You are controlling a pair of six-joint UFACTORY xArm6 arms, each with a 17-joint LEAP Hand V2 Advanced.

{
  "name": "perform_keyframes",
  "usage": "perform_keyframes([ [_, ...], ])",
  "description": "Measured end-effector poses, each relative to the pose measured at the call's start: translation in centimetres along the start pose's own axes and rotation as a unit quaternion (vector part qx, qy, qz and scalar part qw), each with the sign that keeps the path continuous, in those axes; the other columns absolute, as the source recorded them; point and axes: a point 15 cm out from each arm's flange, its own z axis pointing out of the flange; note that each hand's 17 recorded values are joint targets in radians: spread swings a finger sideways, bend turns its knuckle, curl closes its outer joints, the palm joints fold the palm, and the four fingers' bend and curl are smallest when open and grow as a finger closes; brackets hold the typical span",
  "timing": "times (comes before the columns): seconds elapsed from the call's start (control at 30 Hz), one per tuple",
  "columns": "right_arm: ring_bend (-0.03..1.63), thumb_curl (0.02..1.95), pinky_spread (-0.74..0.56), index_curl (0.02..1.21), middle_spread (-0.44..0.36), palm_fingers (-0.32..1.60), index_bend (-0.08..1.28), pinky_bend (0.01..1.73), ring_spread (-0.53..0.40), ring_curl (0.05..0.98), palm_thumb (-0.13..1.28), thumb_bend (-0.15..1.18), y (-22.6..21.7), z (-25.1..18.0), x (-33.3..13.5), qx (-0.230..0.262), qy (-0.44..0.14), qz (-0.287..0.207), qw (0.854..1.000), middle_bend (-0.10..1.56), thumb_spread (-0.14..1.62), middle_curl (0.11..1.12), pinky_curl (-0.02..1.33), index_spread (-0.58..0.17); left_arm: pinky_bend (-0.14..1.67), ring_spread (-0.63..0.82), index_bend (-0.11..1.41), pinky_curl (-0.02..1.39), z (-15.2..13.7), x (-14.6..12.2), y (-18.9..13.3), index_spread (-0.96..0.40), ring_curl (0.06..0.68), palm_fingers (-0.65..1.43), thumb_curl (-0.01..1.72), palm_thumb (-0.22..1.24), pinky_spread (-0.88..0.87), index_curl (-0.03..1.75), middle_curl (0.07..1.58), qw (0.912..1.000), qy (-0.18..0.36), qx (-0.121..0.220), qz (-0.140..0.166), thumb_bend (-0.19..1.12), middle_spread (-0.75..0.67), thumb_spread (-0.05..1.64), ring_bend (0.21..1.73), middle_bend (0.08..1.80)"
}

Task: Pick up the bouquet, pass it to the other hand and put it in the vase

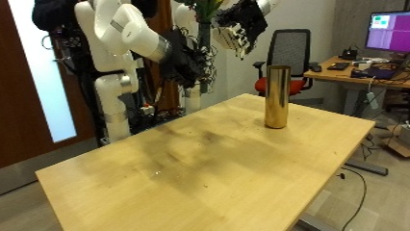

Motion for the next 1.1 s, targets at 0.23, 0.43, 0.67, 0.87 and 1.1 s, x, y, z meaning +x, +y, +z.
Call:
perform_keyframes([
  [0.23, 1.42, 0.96, -0.27, 1.02, -0.12, 1.13, 1.05, 1.08, -0.2, 0.662, 1.19, -0.02, -0.8, 1.9, -1.1, -0.009, 0.005, -0.015, 1.0, 1.39, 0.17, 0.72, 1.06, -0.269, 0.19, 0.58, 0.16, 0.29, 0.8, 1.1, -0.7, 0.36, 0.244, 0.08, 0.33, 0.21, 0.5, 0.28, 0.34, 0.9991, 0.039, 0.013, 0.003, -0.03, 0.48, 0.78, 0.43, 0.28],
  [0.43, 1.42, 0.95, -0.27, 1.02, -0.12, 1.13, 1.05, 1.07, -0.202, 0.666, 1.19, -0.02, -0.7, 3.3, -1.2, -0.028, 0.019, -0.022, 0.999, 1.39, 0.17, 0.73, 1.07, -0.269, 0.19, 0.56, 0.16, 0.29, 1.0, 1.4, -0.7, 0.37, 0.247, 0.11, 0.33, 0.23, 0.49, 0.28, 0.34, 0.9989, 0.044, 0.013, 0.001, -0.04, 0.44, 0.79, 0.46, 0.3],
  [0.67, 1.42, 0.95, -0.27, 1.02, -0.12, 1.13, 1.05, 1.07, -0.202, 0.67, 1.2, -0.02, -1.4, 3.8, -0.6, -0.024, 0.04, -0.022, 0.999, 1.39, 0.17, 0.73, 1.07, -0.269, 0.18, 0.51, 0.16, 0.28, 1.3, 1.6, -0.5, 0.35, 0.25, 0.2, 0.33, 0.25, 0.47, 0.27, 0.37, 0.9982, 0.057, 0.016, -0.006, -0.03, 0.31, 0.79, 0.51, 0.39],
  [0.87, 1.42, 0.95, -0.28, 1.02, -0.121, 1.13, 1.05, 1.07, -0.202, 0.672, 1.18, -0.02, -1.8, 3.5, -0.5, -0.014, 0.048, -0.023, 0.998, 1.39, 0.18, 0.73, 1.08, -0.269, 0.43, -0.05, 0.13, 0.33, 1.6, 1.6, -0.5, 0.16, 0.29, 0.69, 0.34, 0.39, -0.06, 0.26, 0.54, 0.9966, 0.078, 0.019, -0.021, -0.01, -0.14, 0.84, 0.71, 0.75],
  [1.1, 1.41, 0.94, -0.28, 1.02, -0.121, 1.14, 1.01, 1.12, -0.2, 0.668, 1.1, -0.02, -1.5, 3.7, -0.5, -0.009, 0.043, -0.018, 0.999, 1.38, 0.46, 0.72, 1.07, -0.273, 1.02, -0.47, 0.16, 0.53, 0.4, 2.9, -1.3, -0.09, 0.451, 1.1, 0.37, 0.68, -0.6, 0.17, 0.7, 0.9919, 0.116, 0.049, -0.014, 0.01, -0.41, 0.9, 1.15, 0.87],
])
